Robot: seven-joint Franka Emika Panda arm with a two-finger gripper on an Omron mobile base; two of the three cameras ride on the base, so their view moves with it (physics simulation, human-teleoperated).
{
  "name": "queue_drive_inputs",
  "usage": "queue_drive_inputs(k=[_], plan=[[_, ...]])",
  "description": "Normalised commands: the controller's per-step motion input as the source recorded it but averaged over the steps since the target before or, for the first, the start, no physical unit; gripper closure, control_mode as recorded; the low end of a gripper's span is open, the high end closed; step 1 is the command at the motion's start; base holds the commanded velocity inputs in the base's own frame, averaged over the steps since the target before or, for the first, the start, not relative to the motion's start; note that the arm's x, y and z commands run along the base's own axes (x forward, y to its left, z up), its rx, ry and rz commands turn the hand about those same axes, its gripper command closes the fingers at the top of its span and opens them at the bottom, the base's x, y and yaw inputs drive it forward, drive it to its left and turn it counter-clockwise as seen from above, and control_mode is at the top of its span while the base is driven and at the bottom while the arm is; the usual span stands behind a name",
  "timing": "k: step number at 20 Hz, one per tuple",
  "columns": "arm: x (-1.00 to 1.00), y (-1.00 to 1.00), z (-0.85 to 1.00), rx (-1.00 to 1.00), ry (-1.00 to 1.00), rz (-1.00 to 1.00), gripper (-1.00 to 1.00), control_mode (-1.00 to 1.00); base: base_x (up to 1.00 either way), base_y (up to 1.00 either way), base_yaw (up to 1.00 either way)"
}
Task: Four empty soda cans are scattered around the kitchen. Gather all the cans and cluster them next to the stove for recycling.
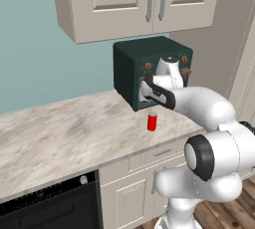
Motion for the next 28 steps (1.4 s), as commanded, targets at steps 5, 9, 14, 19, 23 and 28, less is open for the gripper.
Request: queue_drive_inputs(k=[5,9,14,19,23,28], plan=[[0.00,0.00,-0.15,0.00,0.00,0.00,-1.00,-1.00,0.00,0.00,0.00],[0.02,0.00,-0.14,0.00,0.00,0.00,-1.00,-1.00,0.00,0.00,0.00],[0.03,-0.02,-0.11,0.00,0.11,0.01,-1.00,-1.00,0.00,0.00,0.00],[0.07,-0.03,-0.10,0.00,0.12,0.05,-1.00,-1.00,0.00,0.00,0.00],[0.13,-0.03,-0.11,-0.02,0.02,0.08,-1.00,-1.00,0.00,0.00,0.00],[0.12,-0.01,-0.15,-0.05,0.00,0.07,-1.00,-1.00,0.00,0.00,0.00]])
